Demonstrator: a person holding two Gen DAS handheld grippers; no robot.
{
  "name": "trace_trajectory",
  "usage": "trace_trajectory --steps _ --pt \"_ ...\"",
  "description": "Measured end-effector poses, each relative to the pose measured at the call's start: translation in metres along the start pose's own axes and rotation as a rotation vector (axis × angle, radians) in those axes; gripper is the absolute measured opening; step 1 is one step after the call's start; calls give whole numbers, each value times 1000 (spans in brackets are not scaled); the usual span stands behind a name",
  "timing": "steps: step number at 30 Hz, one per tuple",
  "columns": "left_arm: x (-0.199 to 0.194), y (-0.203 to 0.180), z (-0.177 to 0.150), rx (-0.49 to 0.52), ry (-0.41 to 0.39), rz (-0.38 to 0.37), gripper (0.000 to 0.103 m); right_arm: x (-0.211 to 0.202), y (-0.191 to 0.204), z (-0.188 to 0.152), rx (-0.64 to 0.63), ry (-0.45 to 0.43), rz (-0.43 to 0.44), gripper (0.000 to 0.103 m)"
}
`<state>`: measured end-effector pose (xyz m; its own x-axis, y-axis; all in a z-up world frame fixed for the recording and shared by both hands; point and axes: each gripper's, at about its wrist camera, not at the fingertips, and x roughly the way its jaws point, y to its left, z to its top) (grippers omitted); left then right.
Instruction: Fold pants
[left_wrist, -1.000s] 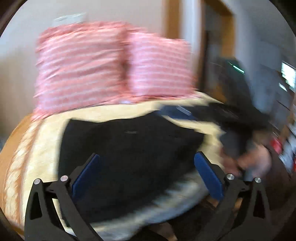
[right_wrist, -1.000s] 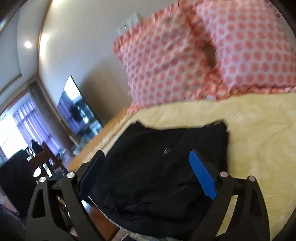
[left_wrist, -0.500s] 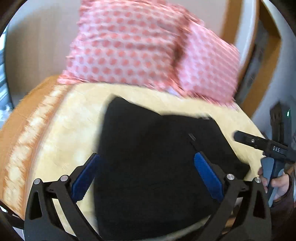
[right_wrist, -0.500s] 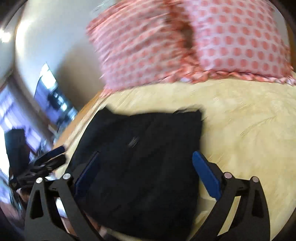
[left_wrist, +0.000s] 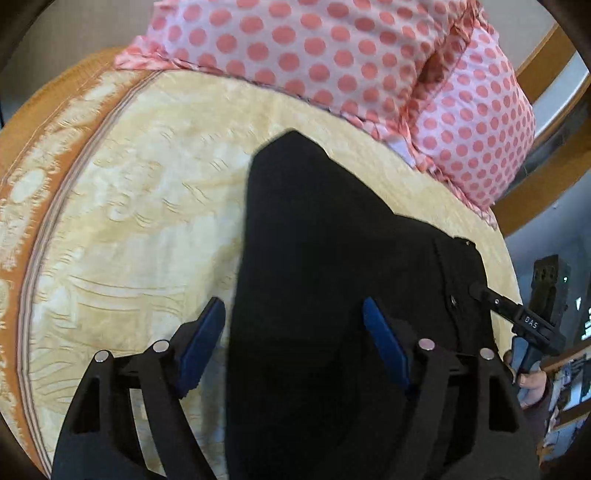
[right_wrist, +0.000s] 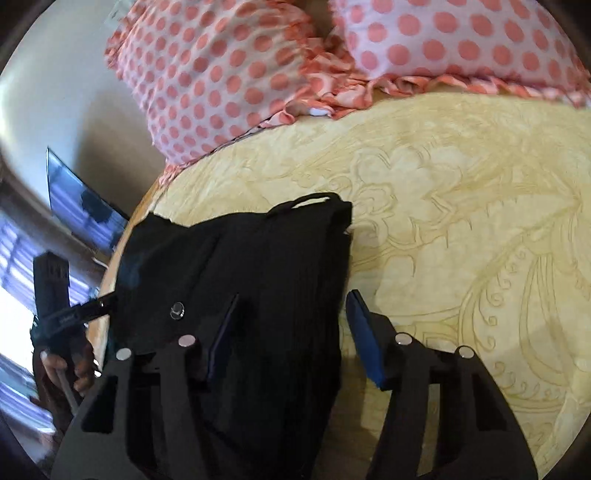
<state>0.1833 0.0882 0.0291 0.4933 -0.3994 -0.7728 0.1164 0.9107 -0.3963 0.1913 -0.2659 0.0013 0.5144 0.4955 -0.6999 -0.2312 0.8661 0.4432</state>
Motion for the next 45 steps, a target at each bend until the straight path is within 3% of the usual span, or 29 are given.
trace_trajectory --steps 1,2,4,6,8,13,16,19,23,26,28,30,32,33,36,37,39,40,41,43,45 --pt "1 -2 -1 9 7 0 77 1 1 -2 -8 1 4 50" --pt "2 -5 -2 16 10 -11 68 2 3 -2 -29 -4 -3 49" --pt "2 -11 -5 40 5 2 54 -3 8 -6 -76 -32 -12 34" --pt "-3 -17 -7 72 -13 2 30 -8 11 -7 -90 -57 44 20" --pt "-8 -22 -10 99 -29 4 19 -15 18 -8 -125 -83 46 19" --pt "-20 -36 -9 140 -64 26 15 -29 30 0 -155 -115 61 16" --pt "-28 -46 6 157 -95 5 15 -40 32 26 -150 -150 81 15" --pt "-25 -62 35 170 -138 -2 15 -52 24 57 -147 -235 36 15" --pt "8 -74 88 121 -169 -42 15 -54 -10 97 -79 -310 -10 15" --pt "50 -79 112 105 -116 -8 15 -18 -41 113 -14 -231 -82 16" --pt "87 -76 119 86 -34 55 17 8 -57 112 25 -149 -135 17" --pt "105 -70 118 67 -25 100 41 23 -70 109 70 -109 -179 26" --pt "105 -64 118 41 -38 136 59 19 -77 108 116 -111 -199 48" --pt "101 -61 118 28 -46 133 61 11 -80 108 136 -124 -219 65" --pt "72 -53 114 11 -120 132 63 -27 -71 97 124 -243 -263 69" --pt "60 -53 111 18 -153 121 66 -40 -64 93 113 -279 -228 74" --pt "30 -59 98 36 -226 27 79 -63 -44 80 86 -304 -13 86" --pt "19 -65 90 53 -237 -42 81 -68 -40 76 79 -296 50 90" --pt "10 -71 84 70 -234 -103 83 -70 -30 70 69 -273 141 91" --pt "5 -86 69 107 -195 -206 85 -66 -19 65 60 -229 212 96" --pt "18 -98 60 138 -117 -214 88 -54 -18 63 84 -182 234 97"
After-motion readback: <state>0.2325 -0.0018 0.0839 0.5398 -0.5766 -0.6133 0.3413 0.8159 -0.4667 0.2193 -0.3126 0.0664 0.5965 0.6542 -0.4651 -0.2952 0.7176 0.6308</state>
